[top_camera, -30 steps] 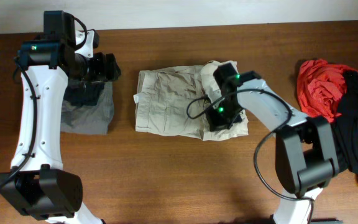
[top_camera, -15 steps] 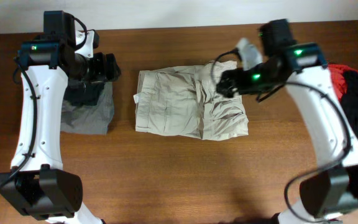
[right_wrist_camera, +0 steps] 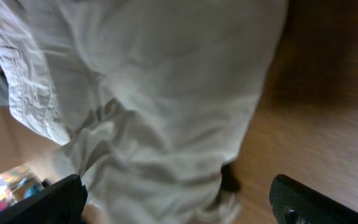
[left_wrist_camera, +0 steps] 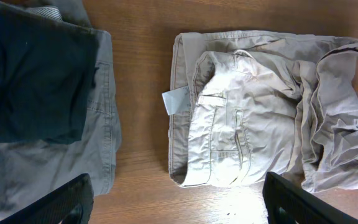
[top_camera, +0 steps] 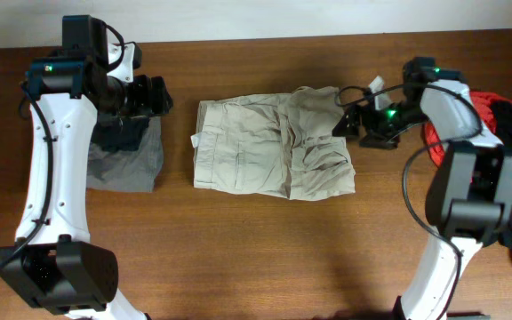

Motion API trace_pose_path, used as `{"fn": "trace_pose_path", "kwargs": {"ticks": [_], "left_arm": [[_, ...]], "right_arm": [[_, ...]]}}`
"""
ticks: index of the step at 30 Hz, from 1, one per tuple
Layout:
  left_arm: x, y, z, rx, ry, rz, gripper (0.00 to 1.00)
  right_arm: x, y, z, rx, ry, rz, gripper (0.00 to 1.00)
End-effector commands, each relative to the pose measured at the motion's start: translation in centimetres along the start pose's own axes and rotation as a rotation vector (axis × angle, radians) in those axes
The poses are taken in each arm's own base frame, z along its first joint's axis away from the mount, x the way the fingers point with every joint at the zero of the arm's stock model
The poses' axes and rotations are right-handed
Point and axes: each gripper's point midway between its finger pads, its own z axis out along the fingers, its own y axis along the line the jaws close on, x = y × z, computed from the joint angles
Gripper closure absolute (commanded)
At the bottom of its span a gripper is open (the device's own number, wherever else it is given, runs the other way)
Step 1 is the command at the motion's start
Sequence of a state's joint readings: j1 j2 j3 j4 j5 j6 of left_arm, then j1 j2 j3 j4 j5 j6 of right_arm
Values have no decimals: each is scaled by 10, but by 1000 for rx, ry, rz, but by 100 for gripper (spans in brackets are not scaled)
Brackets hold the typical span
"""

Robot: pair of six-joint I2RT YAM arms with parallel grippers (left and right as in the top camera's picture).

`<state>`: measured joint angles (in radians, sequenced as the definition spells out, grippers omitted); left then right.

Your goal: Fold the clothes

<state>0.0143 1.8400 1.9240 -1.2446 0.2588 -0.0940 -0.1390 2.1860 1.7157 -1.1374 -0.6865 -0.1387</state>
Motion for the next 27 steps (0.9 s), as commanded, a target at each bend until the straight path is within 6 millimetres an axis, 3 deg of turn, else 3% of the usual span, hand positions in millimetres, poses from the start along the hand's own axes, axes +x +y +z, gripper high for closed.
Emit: {"fn": "trace_pose_path", "kwargs": {"ticks": [1, 3, 7, 13, 14, 20, 23, 27], "left_arm": [[0, -5, -5, 16, -11, 25, 13], [1, -5, -5, 16, -9, 24, 13], [1, -4, -5, 16, -10, 24, 13], [1, -5, -5, 17, -9, 24, 13], [1, -5, -5, 17, -8, 24, 13], [4, -4, -5, 15, 5, 20, 13], [4, -4, -5, 15, 5, 20, 13], [4, -4, -5, 15, 5, 20, 13]], "right_arm": [[3, 5, 27, -142, 37, -20, 1], [6, -3, 42, -172, 65, 9, 1], [8, 7, 55, -277, 82, 32, 1], [15, 40, 75, -332, 126, -36, 6], [15, 45, 80, -331, 131, -58, 23], [15, 50, 85, -326, 135, -76, 82], [13, 44, 79, -316, 128, -34, 94], [12, 28, 55, -229, 114, -8, 96]]}}
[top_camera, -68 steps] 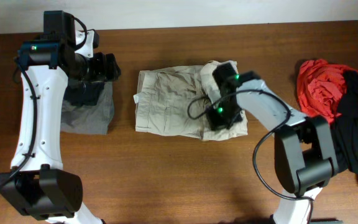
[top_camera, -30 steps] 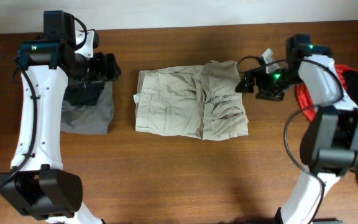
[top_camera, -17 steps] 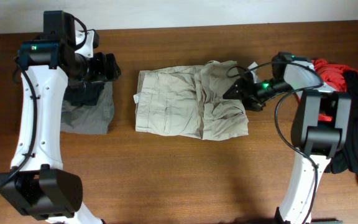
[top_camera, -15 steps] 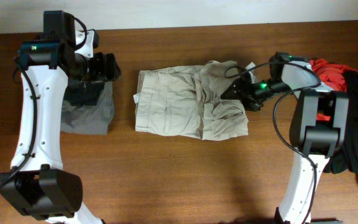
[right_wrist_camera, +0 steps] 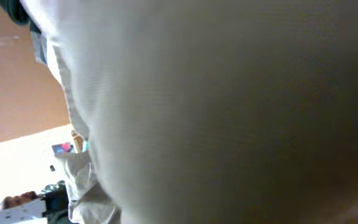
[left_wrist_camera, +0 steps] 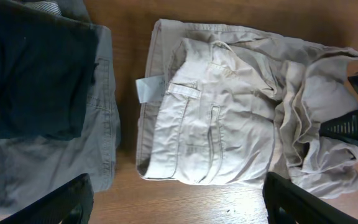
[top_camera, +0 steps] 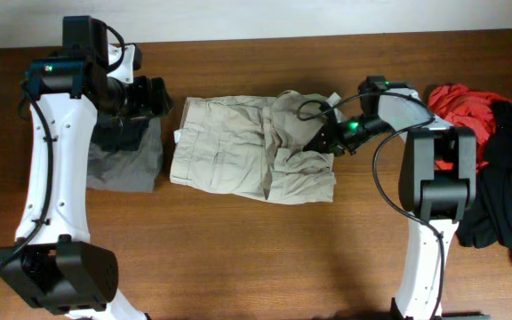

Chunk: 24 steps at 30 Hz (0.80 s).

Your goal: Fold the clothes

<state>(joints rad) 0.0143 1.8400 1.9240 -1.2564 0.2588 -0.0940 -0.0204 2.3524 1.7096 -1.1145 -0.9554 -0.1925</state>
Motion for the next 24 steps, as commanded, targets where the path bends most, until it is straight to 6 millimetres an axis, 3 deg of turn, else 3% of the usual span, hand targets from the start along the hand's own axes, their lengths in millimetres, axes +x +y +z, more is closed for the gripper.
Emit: {"fn": "trace_pose_path", "kwargs": {"ticks": [1, 6, 7, 11, 15, 18, 24], "left_arm": [[1, -4, -5, 16, -8, 24, 13], [-1, -5, -5, 17, -19, 27, 13], [-2, -5, -5, 18, -21, 27, 13], [-2, -5, -5, 18, -21, 27, 13], [-3, -5, -5, 18, -26, 28, 13], [-3, -5, -5, 18, -27, 29, 13], [-3, -5, -5, 18, -24, 28, 13]], "right_arm": [[0, -10, -33, 94, -36, 21, 96], [9, -31, -109, 422, -77, 104, 96], [11, -33, -133, 511, -93, 119, 96], [11, -19, -175, 646, -132, 109, 96], [3, 11, -185, 686, -158, 75, 96], [-2, 31, -180, 734, -169, 56, 96], [-6, 61, -132, 832, -122, 5, 96]]}}
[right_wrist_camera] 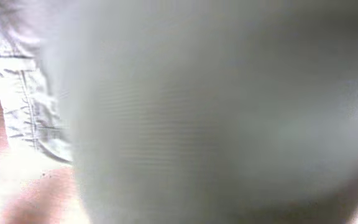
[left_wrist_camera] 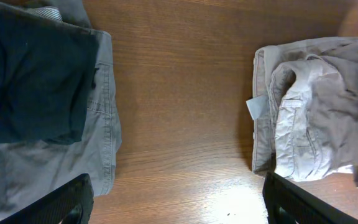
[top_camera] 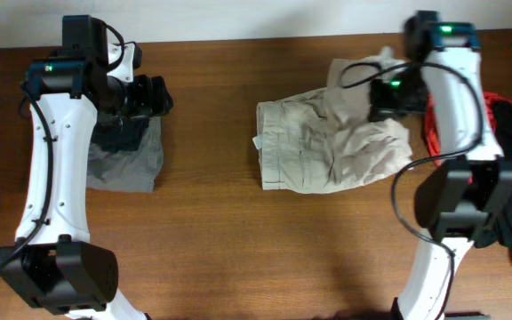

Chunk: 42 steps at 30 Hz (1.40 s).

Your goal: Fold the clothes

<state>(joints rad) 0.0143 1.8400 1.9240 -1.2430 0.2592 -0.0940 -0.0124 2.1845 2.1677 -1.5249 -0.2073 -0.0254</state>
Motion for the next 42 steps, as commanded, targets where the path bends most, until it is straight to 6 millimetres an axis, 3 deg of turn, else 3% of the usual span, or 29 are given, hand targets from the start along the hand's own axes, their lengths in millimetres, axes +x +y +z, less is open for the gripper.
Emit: {"fn": "trace_pose_path", "kwargs": {"ticks": [1, 8, 12, 16, 19, 21, 26, 30, 36, 42], "left_arm": [[1, -5, -5, 17, -11, 24, 13], [1, -5, -5, 17, -10, 24, 13], [2, -9, -6, 44, -4, 23, 13], [2, -9, -6, 45, -4, 23, 13], [2, -9, -5, 45, -3, 23, 13], [2, -9, -4, 45, -2, 23, 57], [12, -23, 20, 61, 38, 45, 92], [22, -49, 63, 91, 55, 48, 99], [48, -93, 133, 200, 98, 84, 100], [75, -130, 186, 296, 180, 118, 100]], "right_arm": [[0, 41, -4, 84, -32, -34, 96], [-5, 117, 15, 157, -109, -154, 93], [-6, 160, 38, 156, -132, -257, 92], [-6, 174, 60, 159, -118, -290, 96], [-5, 169, 62, 166, -100, -281, 96], [-5, 140, 44, 227, -97, -235, 96], [0, 95, 14, 307, -75, -180, 96], [8, 56, -5, 410, -39, -138, 96], [12, 23, -18, 483, -17, -88, 96], [13, 27, -17, 480, -18, -96, 96]]}}
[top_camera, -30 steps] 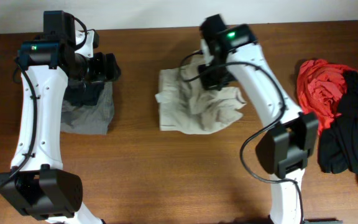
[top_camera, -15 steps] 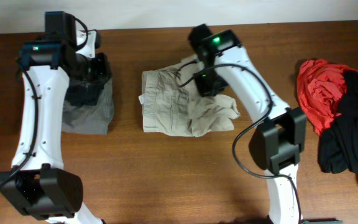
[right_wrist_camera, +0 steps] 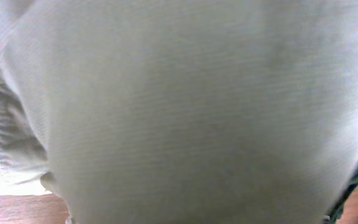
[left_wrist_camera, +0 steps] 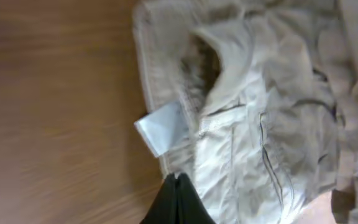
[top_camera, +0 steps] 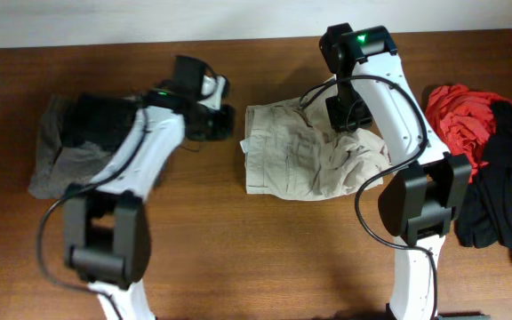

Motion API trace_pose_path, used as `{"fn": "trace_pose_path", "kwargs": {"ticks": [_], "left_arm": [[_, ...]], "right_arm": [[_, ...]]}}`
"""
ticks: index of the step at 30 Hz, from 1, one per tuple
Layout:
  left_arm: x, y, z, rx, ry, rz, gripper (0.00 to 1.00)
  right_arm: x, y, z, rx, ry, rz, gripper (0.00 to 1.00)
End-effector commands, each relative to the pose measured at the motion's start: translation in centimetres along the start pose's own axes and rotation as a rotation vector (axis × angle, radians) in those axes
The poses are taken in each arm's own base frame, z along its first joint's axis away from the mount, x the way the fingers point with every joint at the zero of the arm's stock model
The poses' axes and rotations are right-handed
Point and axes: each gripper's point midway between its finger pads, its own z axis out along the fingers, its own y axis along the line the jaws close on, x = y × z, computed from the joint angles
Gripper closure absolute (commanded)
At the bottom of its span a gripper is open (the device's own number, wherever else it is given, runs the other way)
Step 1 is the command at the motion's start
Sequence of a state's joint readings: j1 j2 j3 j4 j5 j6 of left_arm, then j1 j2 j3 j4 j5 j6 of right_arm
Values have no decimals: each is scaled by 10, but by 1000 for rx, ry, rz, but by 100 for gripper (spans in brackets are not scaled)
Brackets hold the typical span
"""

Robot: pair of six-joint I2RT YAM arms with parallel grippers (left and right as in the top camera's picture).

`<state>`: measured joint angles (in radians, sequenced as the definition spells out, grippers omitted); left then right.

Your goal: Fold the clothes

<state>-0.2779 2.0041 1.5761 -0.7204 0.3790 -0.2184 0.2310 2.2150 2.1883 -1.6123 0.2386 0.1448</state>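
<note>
Crumpled khaki shorts [top_camera: 305, 160] lie at mid-table, with a white tag [left_wrist_camera: 160, 127] at their left hem. My left gripper [top_camera: 223, 122] sits just off that hem. In the left wrist view its fingertips [left_wrist_camera: 178, 178] are pressed together with nothing between them, close to the shorts [left_wrist_camera: 260, 124]. My right gripper [top_camera: 345, 117] is at the shorts' upper right, where the cloth bunches up to it. Khaki fabric [right_wrist_camera: 179, 112] fills the right wrist view and hides the fingers.
A dark garment [top_camera: 100, 124] lies folded on a grey one [top_camera: 56, 169] at the left. A pile of red [top_camera: 456, 107] and black [top_camera: 500, 178] clothes sits at the right edge. Bare wooden table [top_camera: 238, 258] runs along the front.
My left arm moved from over the folded stack to the shorts' left hem, and its gripper went from open to shut. My right gripper moved left, and the shorts shifted slightly left with it.
The shorts lay mid-table with my right gripper at their right edge and my left gripper open over the stack. They then lay further left under the right gripper, then far right with the cloth lifted. Now they are near centre, with both grippers at them.
</note>
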Motion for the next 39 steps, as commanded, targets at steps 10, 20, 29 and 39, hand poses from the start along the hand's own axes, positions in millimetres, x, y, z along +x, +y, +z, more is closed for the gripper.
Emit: {"fn": "trace_pose_path", "kwargs": {"ticks": [10, 20, 29, 39], "left_arm": [[45, -32, 79, 81, 164, -22, 99], [51, -40, 83, 84, 180, -6, 99], [51, -23, 69, 36, 190, -44, 100], [7, 4, 6, 31, 33, -89, 99]], "right_arm": [[-13, 38, -38, -3, -161, -60, 96], [-23, 103, -28, -142, -180, -98, 96], [-18, 77, -17, 13, -142, -75, 96], [7, 8, -18, 285, -33, -43, 96]]}}
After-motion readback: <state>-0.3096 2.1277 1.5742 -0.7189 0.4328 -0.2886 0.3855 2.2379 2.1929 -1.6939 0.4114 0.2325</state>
